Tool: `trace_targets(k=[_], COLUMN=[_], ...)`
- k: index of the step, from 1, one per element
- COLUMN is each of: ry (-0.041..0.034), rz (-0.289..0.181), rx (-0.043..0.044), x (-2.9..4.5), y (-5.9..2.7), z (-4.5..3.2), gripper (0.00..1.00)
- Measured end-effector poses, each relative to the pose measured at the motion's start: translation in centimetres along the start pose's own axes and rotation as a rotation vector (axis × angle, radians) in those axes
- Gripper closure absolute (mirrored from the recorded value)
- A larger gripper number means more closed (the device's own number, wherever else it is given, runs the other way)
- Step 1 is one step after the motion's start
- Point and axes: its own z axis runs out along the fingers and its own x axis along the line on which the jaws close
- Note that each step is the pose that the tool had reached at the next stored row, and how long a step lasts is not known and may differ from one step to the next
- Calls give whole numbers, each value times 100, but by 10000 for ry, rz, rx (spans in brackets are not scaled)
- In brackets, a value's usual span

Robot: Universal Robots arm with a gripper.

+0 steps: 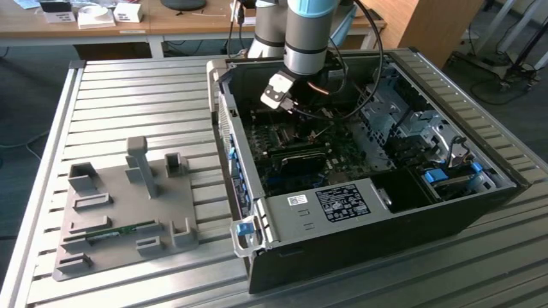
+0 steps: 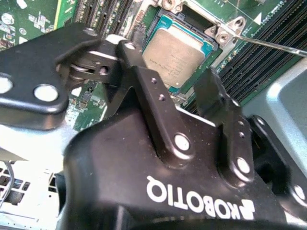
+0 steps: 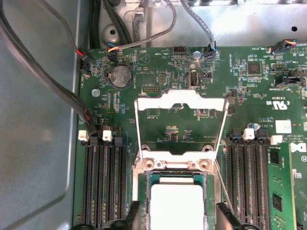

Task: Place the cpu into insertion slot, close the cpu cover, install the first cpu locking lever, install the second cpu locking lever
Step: 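Place the cpu into insertion slot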

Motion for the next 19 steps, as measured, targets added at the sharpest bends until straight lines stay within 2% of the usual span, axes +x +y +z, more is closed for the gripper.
trace_targets(k=[1,2,3,9,15,19], ry=[3,3,4,1,4,7], rz=[0,0,0,0,0,0], rx=[0,0,-1,1,-1,-3], x=[0,0,1,1,-1,-1], y=[0,0,0,1,7,9], z=[0,0,1,-5,-114,-128], gripper=[35,35,42,42,42,42])
